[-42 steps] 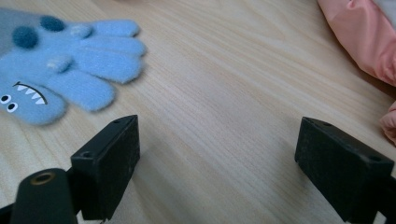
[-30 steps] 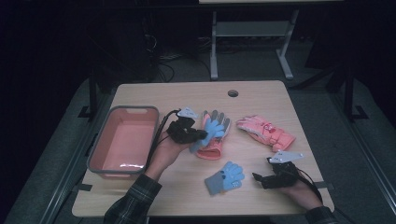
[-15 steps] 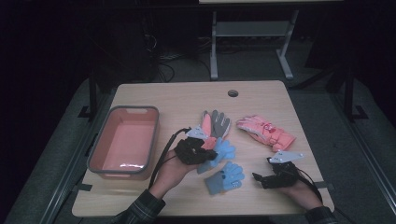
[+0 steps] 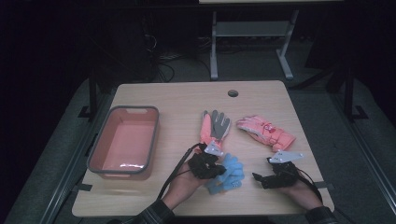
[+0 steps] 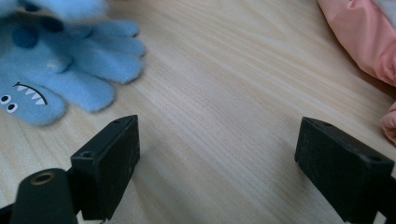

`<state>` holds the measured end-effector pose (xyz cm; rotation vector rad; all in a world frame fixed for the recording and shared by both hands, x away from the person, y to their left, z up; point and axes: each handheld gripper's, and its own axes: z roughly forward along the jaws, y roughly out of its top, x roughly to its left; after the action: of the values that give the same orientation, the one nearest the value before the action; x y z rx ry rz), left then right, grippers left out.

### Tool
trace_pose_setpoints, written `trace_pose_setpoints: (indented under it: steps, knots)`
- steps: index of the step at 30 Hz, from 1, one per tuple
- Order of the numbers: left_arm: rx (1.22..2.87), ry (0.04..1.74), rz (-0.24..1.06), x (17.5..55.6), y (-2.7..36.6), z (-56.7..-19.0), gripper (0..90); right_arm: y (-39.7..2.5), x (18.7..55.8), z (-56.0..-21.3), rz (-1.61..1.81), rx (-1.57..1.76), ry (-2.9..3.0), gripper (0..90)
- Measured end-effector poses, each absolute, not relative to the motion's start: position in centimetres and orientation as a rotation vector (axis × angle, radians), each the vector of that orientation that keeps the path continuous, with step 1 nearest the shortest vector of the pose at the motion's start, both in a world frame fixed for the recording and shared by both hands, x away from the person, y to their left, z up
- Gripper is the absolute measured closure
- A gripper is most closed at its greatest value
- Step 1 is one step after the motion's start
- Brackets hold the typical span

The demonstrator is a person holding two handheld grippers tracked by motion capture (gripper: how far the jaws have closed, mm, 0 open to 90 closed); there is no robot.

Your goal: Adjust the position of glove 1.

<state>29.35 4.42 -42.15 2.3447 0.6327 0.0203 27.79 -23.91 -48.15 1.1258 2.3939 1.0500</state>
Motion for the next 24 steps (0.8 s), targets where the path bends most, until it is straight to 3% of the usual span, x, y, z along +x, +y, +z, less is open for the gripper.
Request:
trace_pose_setpoints:
  steps: [9, 13, 19, 24]
  knots:
    - [2.361, 0.639, 0.005, 29.3, 3.6, -43.3, 77.6, -23.9, 27.8, -48.1, 1.051, 1.124, 2.397, 13.4]
    - [2.372, 0.61, 0.005, 29.2, 3.6, -43.4, 62.7, -23.9, 27.8, -48.1, 1.05, 1.123, 2.397, 13.5]
    - [2.4, 0.491, 0.091, 29.2, 3.4, -43.7, 29.6, -23.9, 27.9, -48.1, 1.05, 1.12, 2.398, 13.4]
    - [2.455, 0.45, 0.079, 29.3, 2.6, -44.7, 18.4, -23.9, 27.9, -48.1, 1.05, 1.118, 2.398, 13.5]
